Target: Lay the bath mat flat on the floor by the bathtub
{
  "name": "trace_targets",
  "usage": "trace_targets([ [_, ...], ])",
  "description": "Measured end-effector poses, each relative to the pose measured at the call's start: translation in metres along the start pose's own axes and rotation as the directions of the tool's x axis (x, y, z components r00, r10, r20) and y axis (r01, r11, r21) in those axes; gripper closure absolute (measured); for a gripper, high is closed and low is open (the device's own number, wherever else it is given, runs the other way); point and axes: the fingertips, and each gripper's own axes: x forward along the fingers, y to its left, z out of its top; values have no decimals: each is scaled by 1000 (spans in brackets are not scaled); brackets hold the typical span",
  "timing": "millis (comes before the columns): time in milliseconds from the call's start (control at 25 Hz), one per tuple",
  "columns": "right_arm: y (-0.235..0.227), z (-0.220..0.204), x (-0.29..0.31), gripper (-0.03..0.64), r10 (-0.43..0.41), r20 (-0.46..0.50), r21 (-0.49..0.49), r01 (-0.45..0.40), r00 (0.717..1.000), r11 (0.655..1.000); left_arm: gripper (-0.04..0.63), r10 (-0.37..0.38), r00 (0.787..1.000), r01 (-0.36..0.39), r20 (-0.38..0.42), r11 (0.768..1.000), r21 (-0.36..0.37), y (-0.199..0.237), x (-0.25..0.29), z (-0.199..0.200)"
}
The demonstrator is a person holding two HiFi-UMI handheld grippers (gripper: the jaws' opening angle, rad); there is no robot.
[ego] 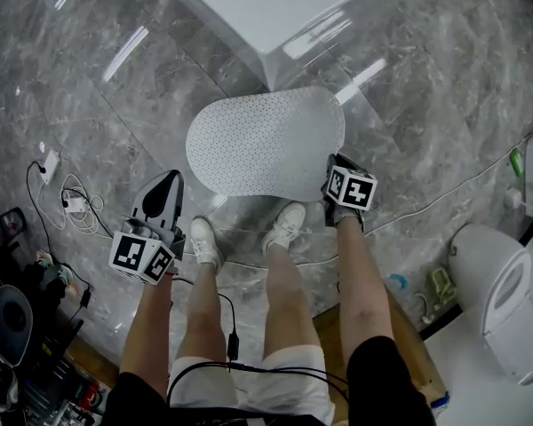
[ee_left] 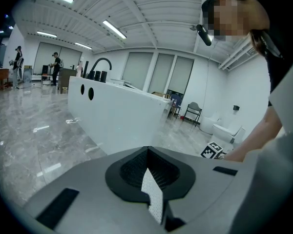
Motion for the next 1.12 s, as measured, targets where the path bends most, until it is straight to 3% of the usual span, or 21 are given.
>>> trace_targets([
  [160, -45, -1, -11, 579, -187, 42, 116, 181, 981, 977, 581, 0, 1000, 0, -1, 1000, -9, 0, -2, -4],
  [360, -62, 3, -24, 580, -197, 81, 159, 183, 977, 970, 581, 1, 1000, -1, 4, 1000, -23, 3, -9, -11],
  [760, -25, 35, -55, 580, -57, 270, 122, 25, 961, 992, 581, -14, 1000, 15, 18, 1000, -26, 6, -19, 1],
  [1120, 40, 70, -113, 589, 75, 452, -39, -64, 889, 997, 581, -7, 998, 9, 62, 999, -33, 27, -46, 25],
])
